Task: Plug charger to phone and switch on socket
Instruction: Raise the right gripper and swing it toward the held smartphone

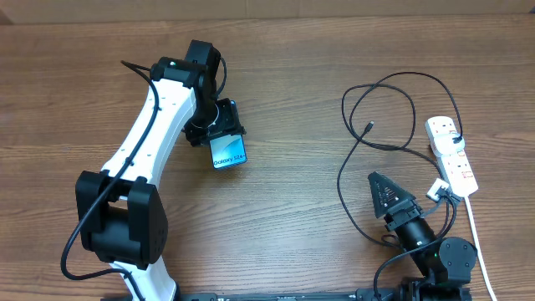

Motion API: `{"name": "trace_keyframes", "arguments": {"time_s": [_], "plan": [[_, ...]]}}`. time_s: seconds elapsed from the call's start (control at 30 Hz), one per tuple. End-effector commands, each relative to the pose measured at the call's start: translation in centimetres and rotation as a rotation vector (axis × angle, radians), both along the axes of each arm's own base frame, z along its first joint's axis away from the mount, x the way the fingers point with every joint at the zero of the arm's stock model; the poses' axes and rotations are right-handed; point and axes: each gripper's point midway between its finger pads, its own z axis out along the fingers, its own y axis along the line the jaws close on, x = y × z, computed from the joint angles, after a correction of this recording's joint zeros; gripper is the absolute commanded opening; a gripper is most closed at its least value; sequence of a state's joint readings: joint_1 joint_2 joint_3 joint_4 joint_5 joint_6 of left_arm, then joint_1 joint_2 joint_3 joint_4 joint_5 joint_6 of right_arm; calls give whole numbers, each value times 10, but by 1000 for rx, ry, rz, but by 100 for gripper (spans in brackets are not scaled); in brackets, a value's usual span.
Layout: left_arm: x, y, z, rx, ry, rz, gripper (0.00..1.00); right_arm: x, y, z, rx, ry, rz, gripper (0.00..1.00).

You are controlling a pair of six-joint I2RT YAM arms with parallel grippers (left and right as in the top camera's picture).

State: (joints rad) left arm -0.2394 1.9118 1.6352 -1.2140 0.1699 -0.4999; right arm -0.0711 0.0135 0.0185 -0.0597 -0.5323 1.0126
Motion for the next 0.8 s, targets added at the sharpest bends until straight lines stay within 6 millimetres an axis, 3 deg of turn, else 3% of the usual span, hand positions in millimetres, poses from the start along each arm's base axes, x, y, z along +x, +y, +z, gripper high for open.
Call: {"name": "trace_keyframes", "arguments": {"time_s": [0.0, 0.13, 0.37, 0.57, 0.77], "plan": [[10, 4, 9, 12, -35, 46, 54, -5, 9, -2, -23, -18, 59, 100], [10, 4, 9, 10, -27, 83, 54, -7, 13, -8, -35, 31, 89, 99], [9, 3, 9, 7, -20, 119, 53, -10, -1, -50, -140, 312, 22, 99], [7, 3, 9, 2, 0, 182, 54, -10, -11, -45, -192, 455, -17, 99], [5, -6, 10, -50, 25, 211, 54, -26, -18, -43, -247, 680, -21, 99]]}}
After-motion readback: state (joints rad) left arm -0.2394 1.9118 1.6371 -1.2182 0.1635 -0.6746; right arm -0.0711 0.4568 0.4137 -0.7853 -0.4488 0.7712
